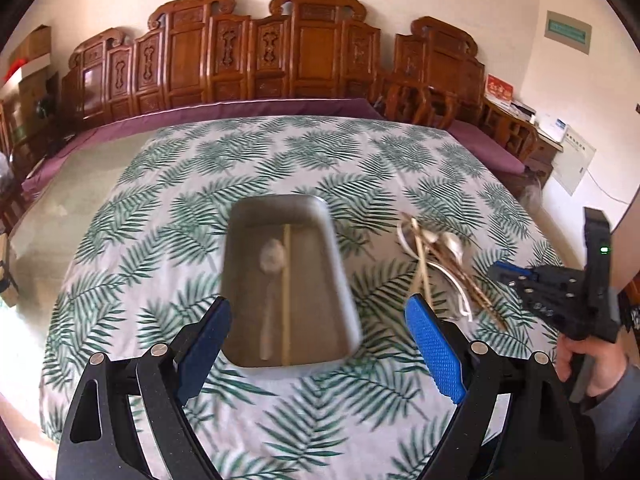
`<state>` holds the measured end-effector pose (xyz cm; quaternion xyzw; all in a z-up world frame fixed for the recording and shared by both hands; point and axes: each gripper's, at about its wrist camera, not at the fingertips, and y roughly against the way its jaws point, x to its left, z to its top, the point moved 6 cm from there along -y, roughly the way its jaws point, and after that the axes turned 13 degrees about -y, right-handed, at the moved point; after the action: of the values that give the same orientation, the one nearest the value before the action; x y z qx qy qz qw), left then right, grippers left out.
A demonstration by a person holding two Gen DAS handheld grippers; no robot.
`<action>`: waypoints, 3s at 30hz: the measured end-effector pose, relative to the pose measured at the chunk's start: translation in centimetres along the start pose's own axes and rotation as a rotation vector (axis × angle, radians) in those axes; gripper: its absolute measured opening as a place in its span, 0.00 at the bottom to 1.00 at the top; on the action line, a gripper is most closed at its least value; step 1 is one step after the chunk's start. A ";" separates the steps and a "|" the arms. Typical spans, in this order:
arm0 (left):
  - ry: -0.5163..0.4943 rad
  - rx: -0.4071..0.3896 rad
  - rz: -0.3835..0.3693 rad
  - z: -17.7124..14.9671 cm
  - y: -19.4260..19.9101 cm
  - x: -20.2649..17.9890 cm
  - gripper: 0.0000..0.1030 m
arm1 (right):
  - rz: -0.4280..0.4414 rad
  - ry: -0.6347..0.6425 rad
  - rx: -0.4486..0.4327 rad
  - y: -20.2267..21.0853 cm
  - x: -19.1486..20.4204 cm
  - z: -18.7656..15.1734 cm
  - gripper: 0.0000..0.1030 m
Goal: Organize utensils
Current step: 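Grasp a wooden chopstick from the pile with the right tool while the left approaches the pile, then grasp another wooden chopstick with the left tool while the right lifts its chopstick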
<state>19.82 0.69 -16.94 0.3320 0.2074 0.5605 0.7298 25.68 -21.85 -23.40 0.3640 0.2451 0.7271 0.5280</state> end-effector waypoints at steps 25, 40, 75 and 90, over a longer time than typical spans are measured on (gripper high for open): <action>-0.057 0.073 -0.042 -0.6 -4.3 -8.4 0.82 | 0.113 -0.198 0.135 -4.6 -4.0 -1.1 0.20; -0.100 0.140 -0.030 -1.3 -7.9 -10.2 0.82 | 0.171 -0.249 0.152 -4.5 -4.6 -0.6 0.13; -0.194 0.235 -0.032 -1.4 -13.9 -11.9 0.29 | 0.160 -0.242 0.051 -2.8 -5.5 1.1 0.06; -0.164 0.226 -0.019 0.0 -13.8 -11.3 0.04 | 0.097 -0.226 -0.048 -1.4 -6.1 2.1 0.06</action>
<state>26.01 -12.24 -27.63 0.4548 0.2122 0.4977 0.7074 29.22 -27.27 -24.83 0.4422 0.1490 0.7118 0.5250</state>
